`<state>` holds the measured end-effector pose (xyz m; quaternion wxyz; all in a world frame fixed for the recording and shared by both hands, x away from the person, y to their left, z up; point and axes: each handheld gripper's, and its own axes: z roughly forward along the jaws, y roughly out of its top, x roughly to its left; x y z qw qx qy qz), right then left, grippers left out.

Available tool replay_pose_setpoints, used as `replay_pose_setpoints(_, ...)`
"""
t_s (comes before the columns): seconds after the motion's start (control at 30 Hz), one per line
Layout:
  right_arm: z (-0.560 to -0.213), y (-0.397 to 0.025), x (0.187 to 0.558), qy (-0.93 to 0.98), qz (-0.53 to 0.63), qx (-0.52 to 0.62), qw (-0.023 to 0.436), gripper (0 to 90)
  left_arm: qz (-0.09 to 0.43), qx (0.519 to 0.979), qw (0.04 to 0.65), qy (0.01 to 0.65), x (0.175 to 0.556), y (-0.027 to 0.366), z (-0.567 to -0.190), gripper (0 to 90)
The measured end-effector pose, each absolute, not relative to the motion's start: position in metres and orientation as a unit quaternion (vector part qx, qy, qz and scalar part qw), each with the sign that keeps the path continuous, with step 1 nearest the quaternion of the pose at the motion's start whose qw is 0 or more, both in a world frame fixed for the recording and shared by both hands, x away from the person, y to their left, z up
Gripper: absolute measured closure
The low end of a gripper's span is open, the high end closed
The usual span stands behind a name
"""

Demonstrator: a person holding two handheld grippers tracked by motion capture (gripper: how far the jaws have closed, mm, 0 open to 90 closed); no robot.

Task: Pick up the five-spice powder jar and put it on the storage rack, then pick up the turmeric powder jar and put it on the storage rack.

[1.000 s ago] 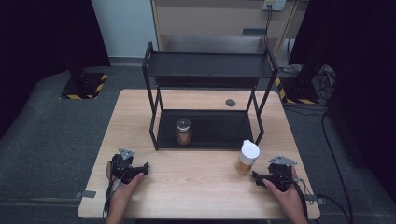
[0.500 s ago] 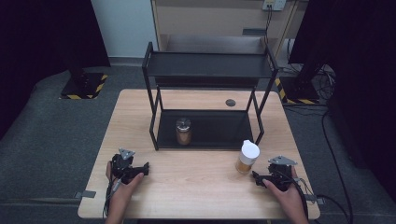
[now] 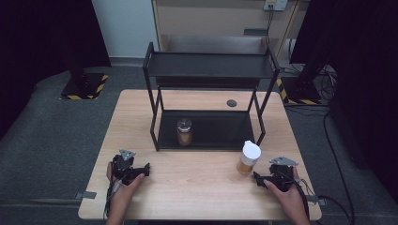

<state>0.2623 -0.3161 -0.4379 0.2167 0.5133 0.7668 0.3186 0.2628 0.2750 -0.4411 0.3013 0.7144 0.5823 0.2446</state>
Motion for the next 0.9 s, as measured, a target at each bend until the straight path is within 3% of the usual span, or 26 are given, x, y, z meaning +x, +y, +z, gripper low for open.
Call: replay_pose_setpoints(0.9,-0.425,-0.325,0.248,0.781,0.323,0.493,0.206,5.4,0.244,0.715,0.301,0.582,0.263,0.275,-0.441,0.8)
